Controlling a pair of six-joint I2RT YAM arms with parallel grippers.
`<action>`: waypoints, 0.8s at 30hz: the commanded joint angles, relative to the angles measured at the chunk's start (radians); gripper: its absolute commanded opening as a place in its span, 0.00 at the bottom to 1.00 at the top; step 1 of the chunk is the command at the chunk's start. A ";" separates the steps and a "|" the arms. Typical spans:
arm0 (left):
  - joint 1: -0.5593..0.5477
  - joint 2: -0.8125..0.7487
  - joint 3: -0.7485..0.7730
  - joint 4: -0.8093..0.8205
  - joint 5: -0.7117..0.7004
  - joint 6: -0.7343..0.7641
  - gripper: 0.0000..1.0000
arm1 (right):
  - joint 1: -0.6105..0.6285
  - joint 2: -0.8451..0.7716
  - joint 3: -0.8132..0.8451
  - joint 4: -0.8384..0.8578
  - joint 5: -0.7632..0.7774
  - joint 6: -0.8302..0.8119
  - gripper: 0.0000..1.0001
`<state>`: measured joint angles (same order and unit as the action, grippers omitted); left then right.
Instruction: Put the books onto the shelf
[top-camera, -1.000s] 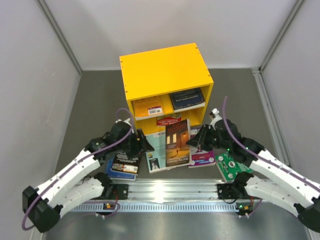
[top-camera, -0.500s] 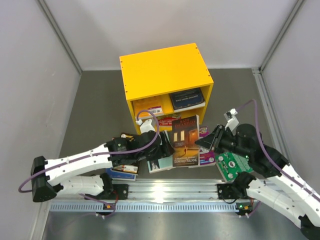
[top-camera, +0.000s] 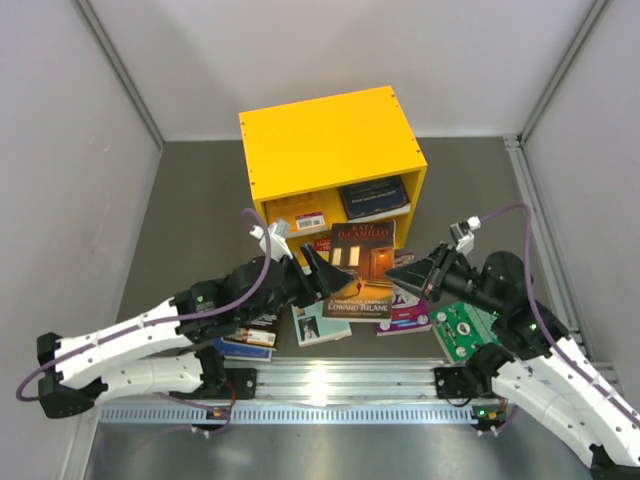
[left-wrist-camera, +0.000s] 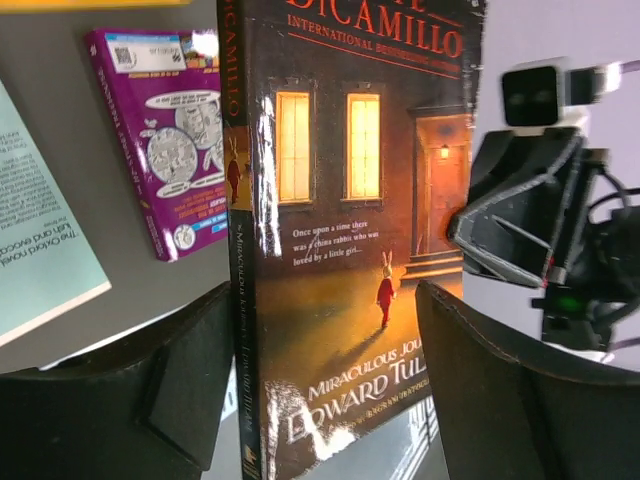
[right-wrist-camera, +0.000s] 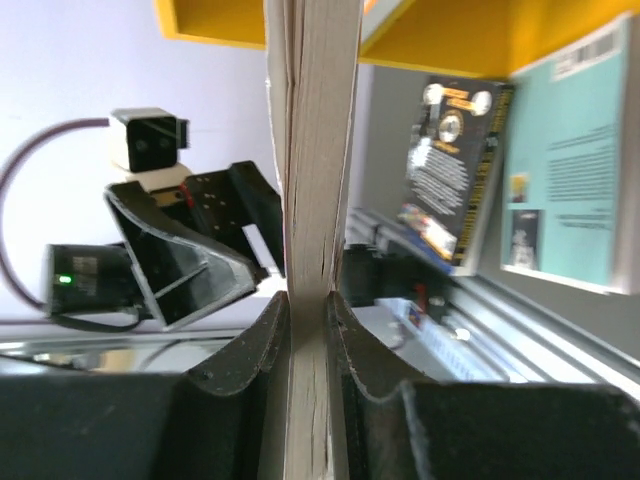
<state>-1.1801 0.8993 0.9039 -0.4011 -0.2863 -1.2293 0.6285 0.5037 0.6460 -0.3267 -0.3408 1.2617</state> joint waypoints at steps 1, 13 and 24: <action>-0.006 -0.030 -0.019 0.110 -0.007 0.014 0.75 | -0.038 -0.022 -0.049 0.346 -0.105 0.187 0.00; -0.006 0.003 0.052 0.090 -0.007 0.062 0.00 | -0.044 0.045 0.003 0.381 -0.138 0.174 0.05; -0.003 0.088 0.124 0.176 -0.184 0.060 0.00 | -0.046 -0.054 0.044 0.109 -0.092 0.133 1.00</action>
<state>-1.1908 0.9661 0.9768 -0.3367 -0.3405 -1.1965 0.5800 0.5022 0.6563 -0.1848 -0.4019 1.3766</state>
